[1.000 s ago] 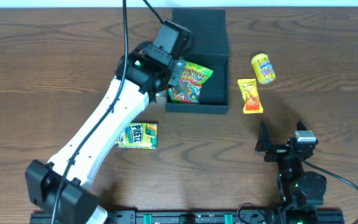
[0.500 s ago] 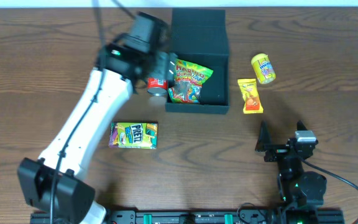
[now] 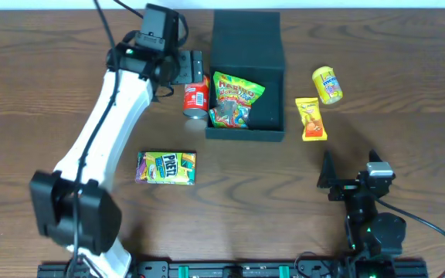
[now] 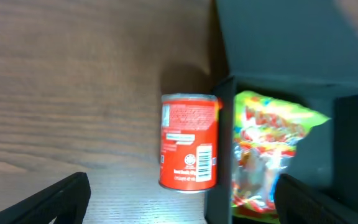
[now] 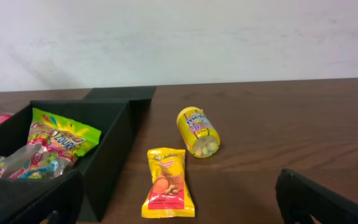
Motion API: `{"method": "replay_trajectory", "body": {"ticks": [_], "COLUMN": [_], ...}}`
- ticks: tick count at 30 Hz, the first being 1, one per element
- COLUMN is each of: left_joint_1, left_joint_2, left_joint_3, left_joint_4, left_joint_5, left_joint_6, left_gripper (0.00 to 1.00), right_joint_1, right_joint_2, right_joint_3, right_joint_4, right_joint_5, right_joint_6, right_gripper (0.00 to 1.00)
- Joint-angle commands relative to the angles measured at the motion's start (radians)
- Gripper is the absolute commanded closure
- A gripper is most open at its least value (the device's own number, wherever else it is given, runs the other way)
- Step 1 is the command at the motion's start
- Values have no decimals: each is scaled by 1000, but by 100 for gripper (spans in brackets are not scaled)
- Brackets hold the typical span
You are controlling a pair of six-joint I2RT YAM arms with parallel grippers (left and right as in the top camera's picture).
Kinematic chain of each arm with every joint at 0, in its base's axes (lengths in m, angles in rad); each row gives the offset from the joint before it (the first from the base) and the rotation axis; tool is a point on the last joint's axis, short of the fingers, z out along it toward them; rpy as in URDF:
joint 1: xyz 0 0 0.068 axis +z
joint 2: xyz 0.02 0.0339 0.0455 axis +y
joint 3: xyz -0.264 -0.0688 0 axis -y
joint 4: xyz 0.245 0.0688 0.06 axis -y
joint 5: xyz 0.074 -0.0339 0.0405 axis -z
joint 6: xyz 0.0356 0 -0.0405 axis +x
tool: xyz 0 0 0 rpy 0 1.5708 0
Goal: Pack container
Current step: 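Move the left gripper to the red snack can and grasp it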
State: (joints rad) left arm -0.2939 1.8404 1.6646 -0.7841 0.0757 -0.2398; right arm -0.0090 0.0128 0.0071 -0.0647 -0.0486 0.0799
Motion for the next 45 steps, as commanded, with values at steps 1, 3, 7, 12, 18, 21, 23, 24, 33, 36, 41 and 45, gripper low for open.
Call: {"method": "replay_trajectory", "body": {"ticks": [1,3,7,12,18,21,23,24,33,36,41,45], "left_joint_1": [1,1,0,-2,-3,-3,-3,-3,-1,-2,-2,-2], "left_joint_2": [92,137,209,259,319,349,361,364,364,364,364,364], "left_joint_3": [47,56,57,57,57,57,57,57,57,57,56,56], "left_joint_4": [-8,-3,16,60,78,85,88,89,90,79,63,51], "left_joint_5": [13,23,30,31,34,33,32,28,-13,-4,-4,-3], "left_joint_6": [-6,2,8,21,38,38,38,39,153,251,286,293], "left_gripper": [5,5,5,5,5,5,5,5,8,11,10,5], "right_joint_1": [-5,-5,-5,-5,-5,-5,-5,-5,-5,-5,-5,-5], "right_joint_2": [-3,-3,-3,-3,-3,-3,-3,-3,-3,-3,-3,-3], "right_joint_3": [-2,-2,-2,-2,-2,-2,-2,-2,-2,-2,-2,-2], "right_joint_4": [-6,-6,-6,-6,-6,-6,-6,-6,-6,-6,-6,-6], "right_joint_5": [3,4,4,3,3,4,4,4,4,3,4,3], "right_joint_6": [9,9,9,9,9,9,9,9,9,9,9,9], "right_gripper": [1,1,1,1,1,1,1,1,1,1,1,1]}}
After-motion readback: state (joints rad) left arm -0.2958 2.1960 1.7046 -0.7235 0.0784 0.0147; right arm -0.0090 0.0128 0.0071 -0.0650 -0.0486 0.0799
